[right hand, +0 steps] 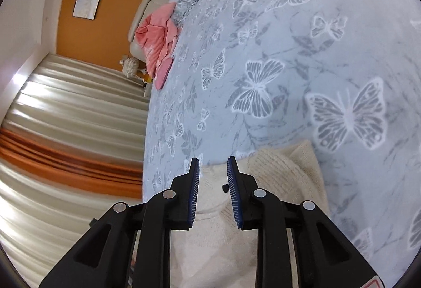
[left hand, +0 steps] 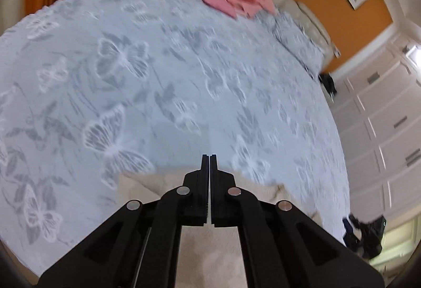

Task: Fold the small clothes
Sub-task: 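Open both grippers and release the folded hem, then grasp the folded sweater edge with the left gripper while the right gripper grasps it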

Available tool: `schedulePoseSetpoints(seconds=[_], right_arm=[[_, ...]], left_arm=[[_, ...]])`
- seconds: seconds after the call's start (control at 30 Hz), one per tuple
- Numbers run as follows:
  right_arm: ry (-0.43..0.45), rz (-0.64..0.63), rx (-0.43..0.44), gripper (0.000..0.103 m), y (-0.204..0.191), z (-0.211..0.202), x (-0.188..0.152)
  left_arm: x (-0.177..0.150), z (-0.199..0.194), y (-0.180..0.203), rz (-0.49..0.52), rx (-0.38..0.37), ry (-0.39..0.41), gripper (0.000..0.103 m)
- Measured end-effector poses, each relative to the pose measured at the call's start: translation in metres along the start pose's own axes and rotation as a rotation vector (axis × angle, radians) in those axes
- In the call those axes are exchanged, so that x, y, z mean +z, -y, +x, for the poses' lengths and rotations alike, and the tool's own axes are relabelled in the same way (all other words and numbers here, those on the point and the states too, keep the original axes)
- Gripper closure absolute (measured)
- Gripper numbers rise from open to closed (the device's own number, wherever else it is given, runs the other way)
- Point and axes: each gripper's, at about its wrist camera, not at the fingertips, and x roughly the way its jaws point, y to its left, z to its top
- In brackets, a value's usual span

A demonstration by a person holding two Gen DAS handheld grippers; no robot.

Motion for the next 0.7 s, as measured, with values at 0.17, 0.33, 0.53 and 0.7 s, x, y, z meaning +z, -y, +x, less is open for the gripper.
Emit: schedulePoseSetpoints(seconds=[0.17,0.33,0.53,0.7], right_arm=[[-0.028,-0.106,-0.131,0.079,-0.003,0.0,-0.025],[-0.057,-0.332,-0.333,0.036,-0.014,0.007,-0.045],[-0.112,-0.462,-0.467,0.029,-0.007,0.046,-0.043],[-0.168,-0.427,-0.365,0.103,-0.006,0.06,-0.042]], left_arm=[[-0.031,0.046,0.026,0.214,0.035,-0.146,0.04],[-0.043,0.092,0.023,0.306,0.121,-0.239,0.035],[-0.046,0.104,0.009,0.253,0.042,-0.277,0.095],[-0.019,0.039,0.008,0.178,-0.054,-0.053,0.096]])
